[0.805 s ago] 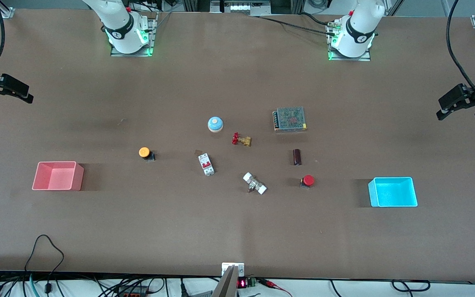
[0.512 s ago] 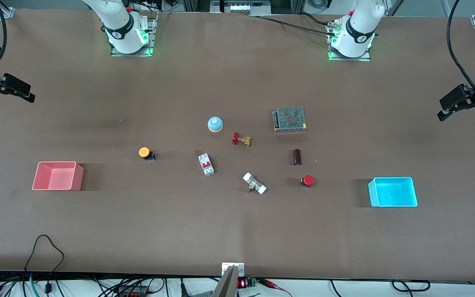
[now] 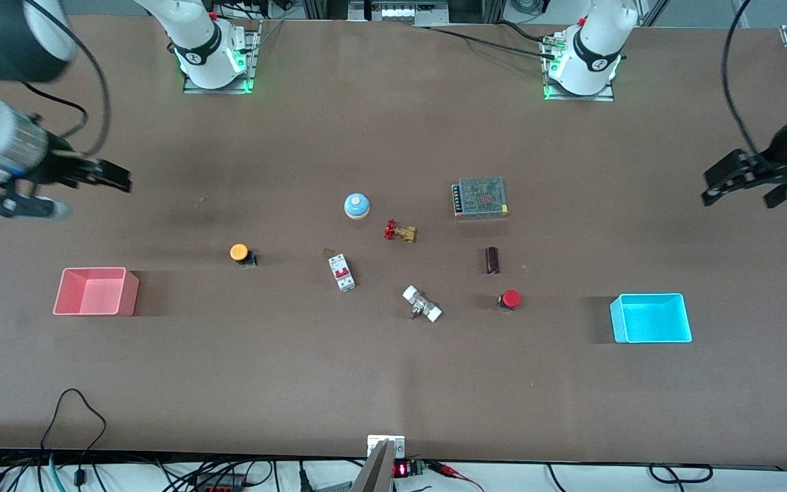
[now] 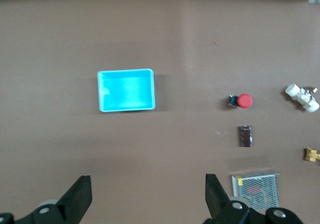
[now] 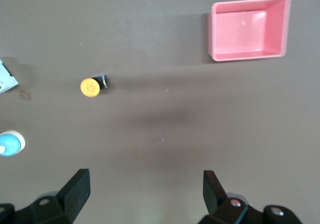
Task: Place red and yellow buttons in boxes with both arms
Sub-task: 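Reach the right gripper to yellow button while left gripper reaches red button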
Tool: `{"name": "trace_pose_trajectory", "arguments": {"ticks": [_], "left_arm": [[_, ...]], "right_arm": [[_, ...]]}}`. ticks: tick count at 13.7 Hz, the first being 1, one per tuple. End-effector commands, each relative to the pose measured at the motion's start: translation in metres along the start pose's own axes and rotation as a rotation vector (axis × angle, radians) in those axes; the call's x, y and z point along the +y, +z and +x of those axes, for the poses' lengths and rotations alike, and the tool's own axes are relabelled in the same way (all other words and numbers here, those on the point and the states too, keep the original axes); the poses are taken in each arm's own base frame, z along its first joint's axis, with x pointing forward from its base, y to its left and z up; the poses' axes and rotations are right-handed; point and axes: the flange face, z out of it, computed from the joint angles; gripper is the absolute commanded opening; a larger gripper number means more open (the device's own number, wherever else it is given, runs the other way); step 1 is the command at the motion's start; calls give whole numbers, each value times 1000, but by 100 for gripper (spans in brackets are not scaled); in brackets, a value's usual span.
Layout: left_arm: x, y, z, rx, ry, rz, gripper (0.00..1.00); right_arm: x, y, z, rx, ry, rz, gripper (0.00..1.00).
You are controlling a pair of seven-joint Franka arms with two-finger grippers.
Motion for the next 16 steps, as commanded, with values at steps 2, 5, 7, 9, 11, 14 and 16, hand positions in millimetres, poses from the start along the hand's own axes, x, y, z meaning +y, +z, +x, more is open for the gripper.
{"name": "trace_pose_trajectory", "arguments": {"ticks": [2, 5, 7, 9, 11, 14, 16], "left_arm": [[57, 67, 24, -64, -7, -27, 100], [85, 114, 39, -78, -17, -51, 100], [109, 158, 49, -79, -46, -58, 100], [124, 194, 56, -70, -61, -67, 100], [136, 229, 59, -75, -89, -71, 100], [156, 281, 64, -41, -117, -87, 100], [171, 304, 61, -36, -99, -92, 100]], "right_arm": [[-47, 87, 34, -26, -53, -27, 100], [-77, 132, 49, -18, -111, -39, 100], [-101, 155, 53, -10, -142, -44, 100], [-111, 167, 54, -9, -151, -46, 100], [-113, 181, 57, -18, -153, -48, 100], [-125, 210, 57, -46, -171, -60, 100], [-126, 218, 57, -53, -167, -58, 100]]}}
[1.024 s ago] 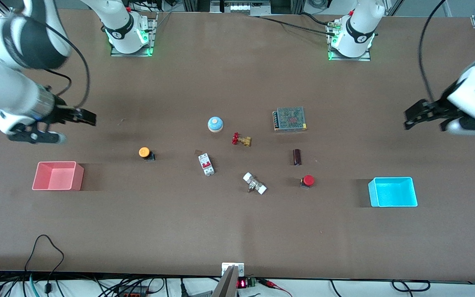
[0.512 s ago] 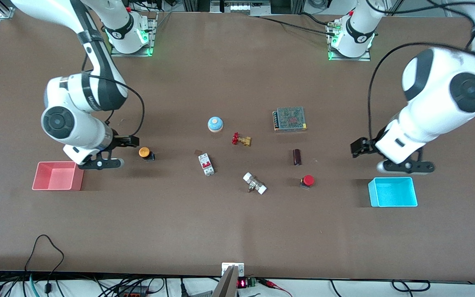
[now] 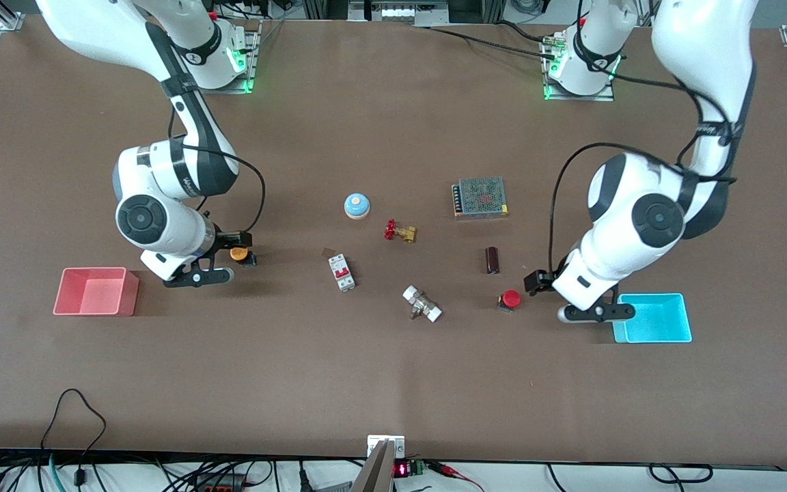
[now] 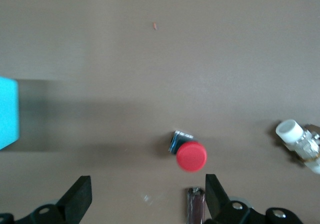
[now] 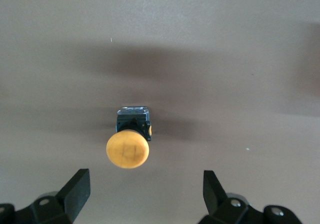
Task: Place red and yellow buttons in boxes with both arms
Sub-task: 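Grasp the yellow button with the right gripper while the left grasps red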
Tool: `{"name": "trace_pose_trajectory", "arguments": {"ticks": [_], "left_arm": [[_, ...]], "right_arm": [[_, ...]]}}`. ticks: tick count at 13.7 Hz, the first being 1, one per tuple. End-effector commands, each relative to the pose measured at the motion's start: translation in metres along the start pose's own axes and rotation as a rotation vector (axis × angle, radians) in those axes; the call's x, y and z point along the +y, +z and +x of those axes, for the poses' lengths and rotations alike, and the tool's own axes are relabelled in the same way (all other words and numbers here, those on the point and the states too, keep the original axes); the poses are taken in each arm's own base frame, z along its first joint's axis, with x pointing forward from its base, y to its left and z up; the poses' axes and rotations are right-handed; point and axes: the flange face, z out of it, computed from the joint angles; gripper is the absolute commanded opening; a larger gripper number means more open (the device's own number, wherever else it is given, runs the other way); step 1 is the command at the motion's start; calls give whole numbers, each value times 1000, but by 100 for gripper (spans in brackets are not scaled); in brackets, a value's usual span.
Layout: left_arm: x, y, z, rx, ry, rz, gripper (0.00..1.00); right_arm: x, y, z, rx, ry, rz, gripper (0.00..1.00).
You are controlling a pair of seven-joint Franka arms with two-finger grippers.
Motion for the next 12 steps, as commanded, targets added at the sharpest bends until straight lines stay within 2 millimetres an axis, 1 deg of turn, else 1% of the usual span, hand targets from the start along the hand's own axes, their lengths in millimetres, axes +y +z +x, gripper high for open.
{"name": "trace_pose_trajectory", "arguments": {"ticks": [1, 4, 6, 8, 9, 10, 12], "left_arm": [[18, 24, 1, 8, -4, -27, 100], [40, 55, -12, -19, 1, -17, 100], [43, 69, -14, -22, -2, -14, 100], [56, 83, -20, -10, -6, -16, 100], [57, 88, -22, -14, -7, -13, 100], [56, 89, -22, -15, -8, -11, 99], [56, 89, -22, -14, -7, -9, 86]], "right_arm": [[-6, 11, 6, 8, 5, 5, 100], [-10, 30, 10, 1, 1, 4, 100], [-10, 36, 12, 1, 2, 3, 100], [-10, 41, 14, 10, 3, 4, 100], [-12, 43, 15, 8, 1, 5, 100], [-13, 44, 14, 6, 3, 7, 100], [-19, 45, 13, 0, 9, 25, 100]]}}
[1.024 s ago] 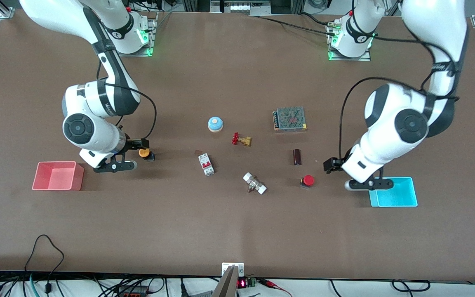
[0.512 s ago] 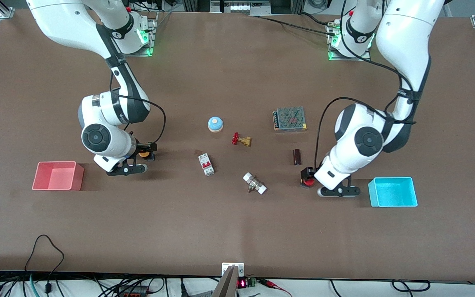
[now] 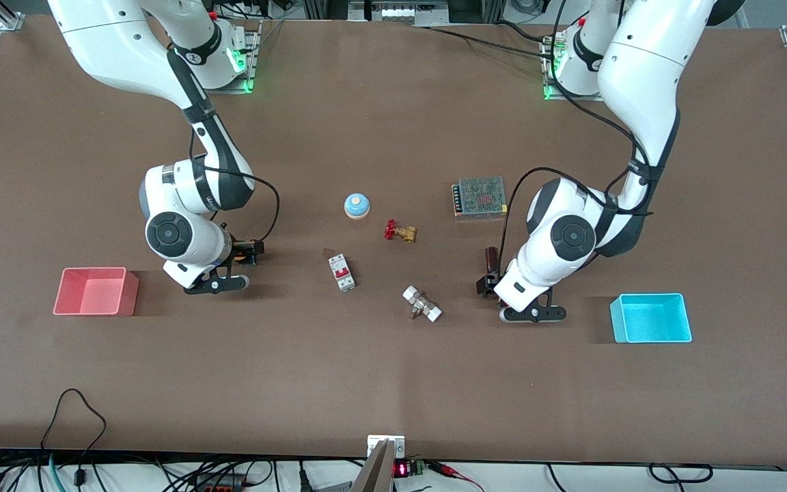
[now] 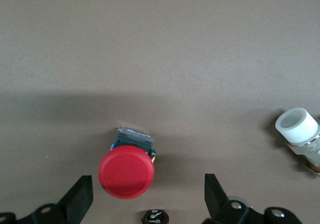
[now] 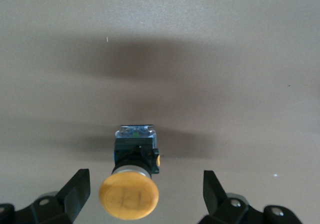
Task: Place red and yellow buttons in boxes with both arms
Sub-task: 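Grasp the yellow button with the right gripper while the left grasps red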
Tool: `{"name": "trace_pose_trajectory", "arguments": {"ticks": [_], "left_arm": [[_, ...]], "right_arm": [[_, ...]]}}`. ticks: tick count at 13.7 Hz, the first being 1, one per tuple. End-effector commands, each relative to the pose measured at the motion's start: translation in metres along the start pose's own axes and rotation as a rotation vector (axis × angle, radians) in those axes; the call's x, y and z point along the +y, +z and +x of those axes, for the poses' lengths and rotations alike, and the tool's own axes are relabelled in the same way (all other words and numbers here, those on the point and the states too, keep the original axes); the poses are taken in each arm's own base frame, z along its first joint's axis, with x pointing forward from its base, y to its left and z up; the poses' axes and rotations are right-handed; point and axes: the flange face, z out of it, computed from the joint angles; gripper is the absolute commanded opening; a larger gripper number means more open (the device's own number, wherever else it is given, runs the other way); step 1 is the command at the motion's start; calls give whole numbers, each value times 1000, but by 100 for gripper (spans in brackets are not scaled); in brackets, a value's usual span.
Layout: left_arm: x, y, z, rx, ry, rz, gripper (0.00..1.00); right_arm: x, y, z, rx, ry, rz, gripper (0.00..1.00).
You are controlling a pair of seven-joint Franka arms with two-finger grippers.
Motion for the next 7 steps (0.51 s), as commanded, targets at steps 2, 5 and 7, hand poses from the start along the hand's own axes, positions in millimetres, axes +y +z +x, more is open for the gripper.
{"name": "trace_pose_trajectory", "arguments": {"ticks": [2, 5, 7], "left_arm": [[-2, 1, 6, 11, -11, 8, 70], [-5, 0, 8, 25, 10, 32, 58], [-6, -1, 9, 27, 5, 32, 48]], "right_arm": [[-14, 4, 2, -2, 3, 16, 100], [-12, 9, 3, -7, -6, 14, 100], [-11, 10, 3, -9, -4, 14, 97]]}}
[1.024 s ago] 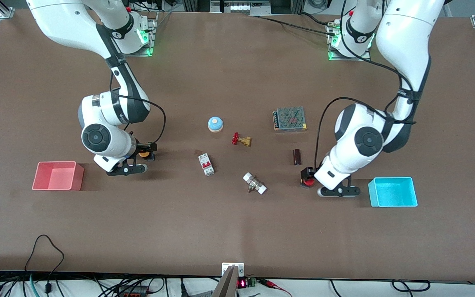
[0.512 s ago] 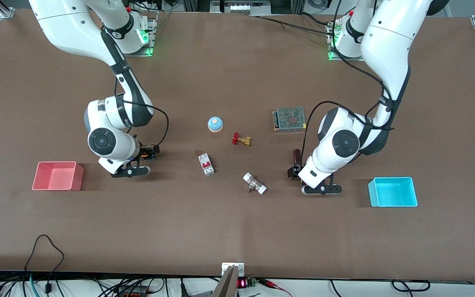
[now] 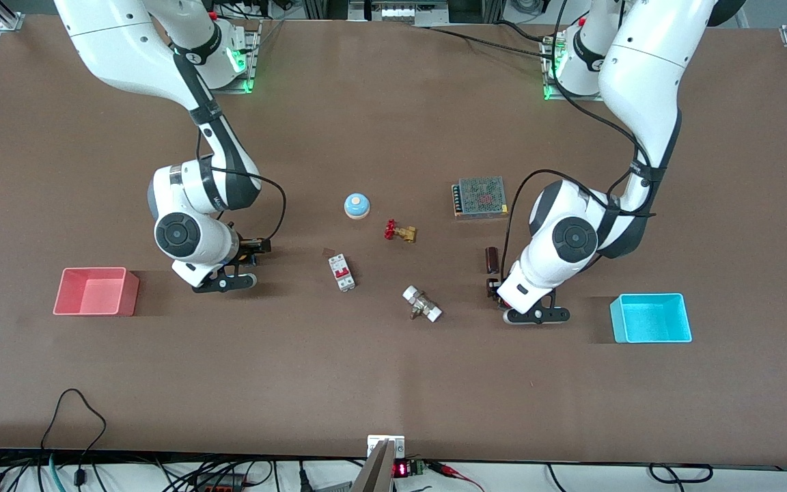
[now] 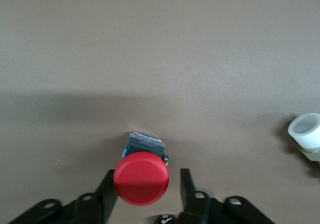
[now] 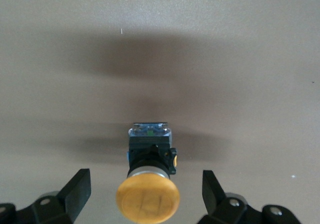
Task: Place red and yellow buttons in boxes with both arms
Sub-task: 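Grasp the yellow button with the right gripper while the left grasps red, then carry yellow button into pink box while left gripper carries red into cyan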
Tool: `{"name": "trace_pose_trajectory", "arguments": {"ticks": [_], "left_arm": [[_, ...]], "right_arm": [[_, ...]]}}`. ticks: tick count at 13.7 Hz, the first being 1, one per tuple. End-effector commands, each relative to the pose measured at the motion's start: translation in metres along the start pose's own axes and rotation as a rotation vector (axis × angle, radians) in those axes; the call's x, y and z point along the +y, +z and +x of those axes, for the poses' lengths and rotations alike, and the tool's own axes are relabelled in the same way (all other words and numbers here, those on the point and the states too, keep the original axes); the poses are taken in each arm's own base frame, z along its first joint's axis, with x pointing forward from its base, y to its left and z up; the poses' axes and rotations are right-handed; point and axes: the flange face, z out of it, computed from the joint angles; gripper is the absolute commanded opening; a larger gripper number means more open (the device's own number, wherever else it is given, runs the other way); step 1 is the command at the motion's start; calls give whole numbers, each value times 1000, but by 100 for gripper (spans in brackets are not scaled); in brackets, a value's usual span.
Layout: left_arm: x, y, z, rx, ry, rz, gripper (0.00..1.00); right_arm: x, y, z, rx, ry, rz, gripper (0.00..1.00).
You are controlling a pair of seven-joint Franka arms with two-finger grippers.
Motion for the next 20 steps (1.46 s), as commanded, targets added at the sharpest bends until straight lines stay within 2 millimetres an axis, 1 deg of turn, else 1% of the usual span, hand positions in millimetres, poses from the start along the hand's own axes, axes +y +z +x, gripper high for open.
{"name": "trace_pose_trajectory", "arguments": {"ticks": [1, 2, 5, 6, 8, 9, 11, 13, 17, 18, 19, 20], "left_arm": [[2, -1, 5, 19, 5, 14, 43], [1, -1, 6, 19, 2, 14, 37], [-3, -7, 9, 28, -9, 12, 24], [-7, -11, 12, 33, -16, 12, 21], [-25, -31, 23, 59, -46, 7, 20], [-38, -43, 29, 72, -62, 5, 19], [-67, -56, 42, 90, -98, 5, 18], [-92, -62, 50, 99, -125, 7, 18], [-143, -77, 64, 101, -70, 20, 18], [-156, -86, 67, 99, -48, 23, 18], [-177, -92, 71, 90, -34, 28, 18], [-196, -102, 75, 80, -9, 29, 18]], "right_arm": [[0, 2, 6, 4, 6, 11, 97], [2, 5, 7, 1, 9, 11, 95], [0, 8, 8, -2, 21, 10, 85], [1, 9, 8, -4, 28, 11, 82], [1, 7, 9, 1, 35, 11, 77], [1, 4, 10, 2, 40, 12, 65], [2, 3, 11, 2, 82, 11, 63], [2, 4, 11, 1, 81, 10, 53], [2, 4, 10, -4, 69, 8, 47], [3, 4, 10, -4, 66, 9, 41], [3, 2, 11, -1, 63, 9, 38], [3, -4, 12, 10, 63, 12, 33]]}}
